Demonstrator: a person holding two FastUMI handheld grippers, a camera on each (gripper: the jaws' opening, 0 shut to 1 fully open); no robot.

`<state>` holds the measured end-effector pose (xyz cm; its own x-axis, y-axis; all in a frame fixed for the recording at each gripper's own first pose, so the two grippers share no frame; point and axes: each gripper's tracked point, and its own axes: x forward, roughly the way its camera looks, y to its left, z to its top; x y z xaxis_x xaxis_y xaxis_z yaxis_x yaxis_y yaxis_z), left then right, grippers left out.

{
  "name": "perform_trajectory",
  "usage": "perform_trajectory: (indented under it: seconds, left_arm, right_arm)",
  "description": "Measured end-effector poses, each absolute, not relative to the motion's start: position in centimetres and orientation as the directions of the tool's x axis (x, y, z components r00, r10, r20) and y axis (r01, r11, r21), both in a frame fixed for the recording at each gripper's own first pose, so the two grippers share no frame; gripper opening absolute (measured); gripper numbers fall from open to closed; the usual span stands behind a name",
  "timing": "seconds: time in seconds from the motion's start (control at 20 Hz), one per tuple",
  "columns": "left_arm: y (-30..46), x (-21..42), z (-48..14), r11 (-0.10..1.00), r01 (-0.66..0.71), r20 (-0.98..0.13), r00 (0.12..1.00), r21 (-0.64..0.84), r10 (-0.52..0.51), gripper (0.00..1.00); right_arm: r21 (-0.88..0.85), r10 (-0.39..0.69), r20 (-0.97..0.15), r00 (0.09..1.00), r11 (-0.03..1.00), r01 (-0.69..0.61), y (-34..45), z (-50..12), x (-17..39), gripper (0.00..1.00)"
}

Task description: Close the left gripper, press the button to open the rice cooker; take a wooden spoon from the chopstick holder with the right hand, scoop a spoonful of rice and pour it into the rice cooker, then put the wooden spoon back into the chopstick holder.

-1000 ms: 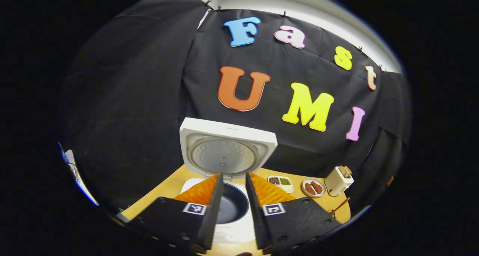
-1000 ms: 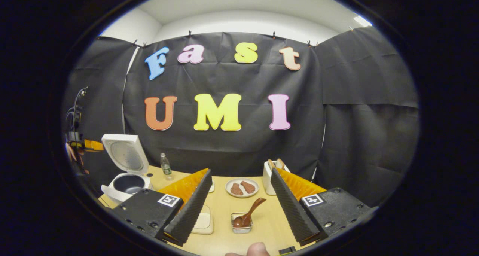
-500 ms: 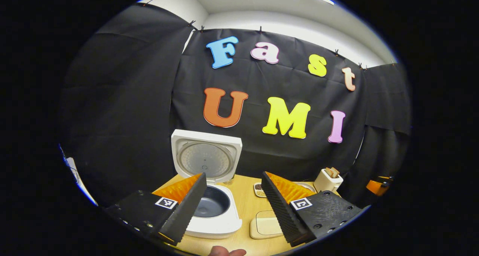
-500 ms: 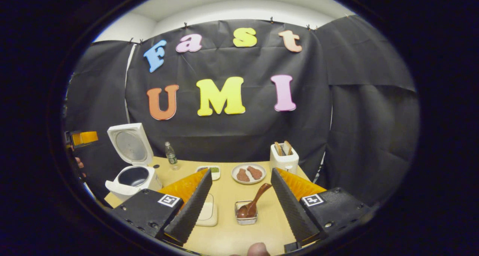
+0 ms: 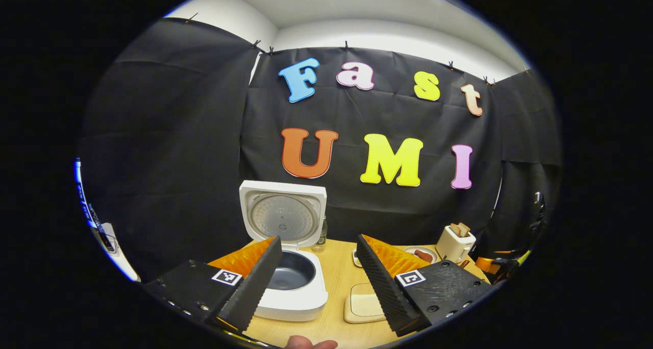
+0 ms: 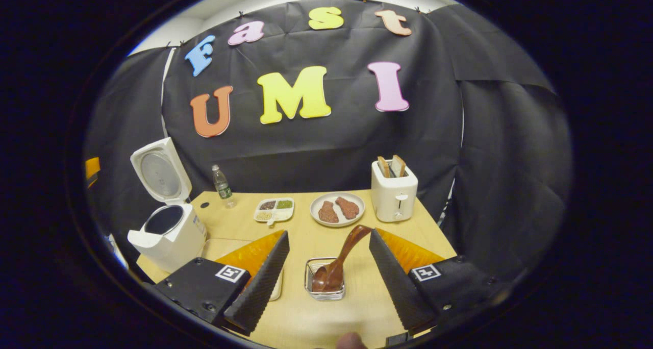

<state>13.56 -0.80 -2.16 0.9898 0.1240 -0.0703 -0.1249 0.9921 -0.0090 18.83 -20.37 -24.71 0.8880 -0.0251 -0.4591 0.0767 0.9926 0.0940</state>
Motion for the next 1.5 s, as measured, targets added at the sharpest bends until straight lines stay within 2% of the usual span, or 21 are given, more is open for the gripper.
perform_trajectory:
  seconds: [0.15,0.25,0.3,0.6,0.7,0.75,0.8,0.85,0.9,1.05,1.3,1.5]
  left_arm:
    - [-1.0,14.1,-2.0,0.987,-0.158,-0.072,0.985,-0.015,0.156,0.94]
    - [-1.4,14.4,-2.5,0.985,-0.173,-0.085,0.982,-0.017,0.171,0.94]
    - [-1.5,14.6,-2.8,0.984,-0.179,-0.096,0.980,-0.014,0.176,0.94]
    - [-2.1,14.9,-3.8,0.976,-0.218,-0.136,0.967,0.003,0.217,0.94]
    - [-2.1,15.0,-4.1,0.975,-0.223,-0.147,0.964,0.017,0.223,0.94]
    - [-2.1,15.0,-4.1,0.974,-0.224,-0.151,0.963,0.019,0.224,0.94]
    - [-2.2,15.0,-4.1,0.975,-0.223,-0.153,0.963,0.020,0.224,0.94]
    - [-2.3,15.0,-4.0,0.974,-0.224,-0.155,0.962,0.020,0.224,0.94]
    - [-2.1,15.0,-4.0,0.974,-0.226,-0.153,0.962,0.023,0.227,0.94]
    - [-1.9,15.0,-3.6,0.975,-0.221,-0.138,0.965,0.023,0.222,0.94]
    - [-1.3,15.2,-3.1,0.983,-0.186,-0.116,0.976,-0.003,0.185,0.94]
    - [-0.3,15.4,-3.1,0.989,-0.147,-0.099,0.985,-0.031,0.143,0.94]
  right_arm:
    - [0.139,-0.001,-0.512,0.859,0.987,0.084,-21.1,-28.2,20.6,0.99]
    - [0.165,-0.001,-0.547,0.837,0.980,0.110,-21.9,-30.7,21.9,0.86]
    - [0.187,0.006,-0.566,0.824,0.975,0.122,-22.3,-32.0,22.4,0.89]
    - [0.283,0.075,-0.630,0.773,0.949,0.139,-23.1,-37.1,25.3,0.76]
    - [0.304,0.095,-0.640,0.762,0.943,0.138,-22.9,-38.1,26.1,0.60]
    - [0.312,0.102,-0.641,0.761,0.940,0.137,-22.9,-38.3,26.3,0.60]
    - [0.320,0.107,-0.643,0.758,0.937,0.138,-22.8,-38.5,26.3,0.49]
    - [0.330,0.114,-0.644,0.757,0.934,0.140,-22.8,-38.4,26.4,0.46]
    - [0.338,0.119,-0.641,0.758,0.931,0.139,-22.6,-38.3,26.3,0.35]
    - [0.328,0.117,-0.637,0.762,0.935,0.131,-22.2,-37.5,25.8,0.23]
    - [0.301,0.102,-0.648,0.755,0.945,0.131,-21.0,-35.2,24.2,0.18]
    - [0.224,0.019,-0.597,0.802,0.964,0.144,-20.7,-30.1,23.3,0.13]
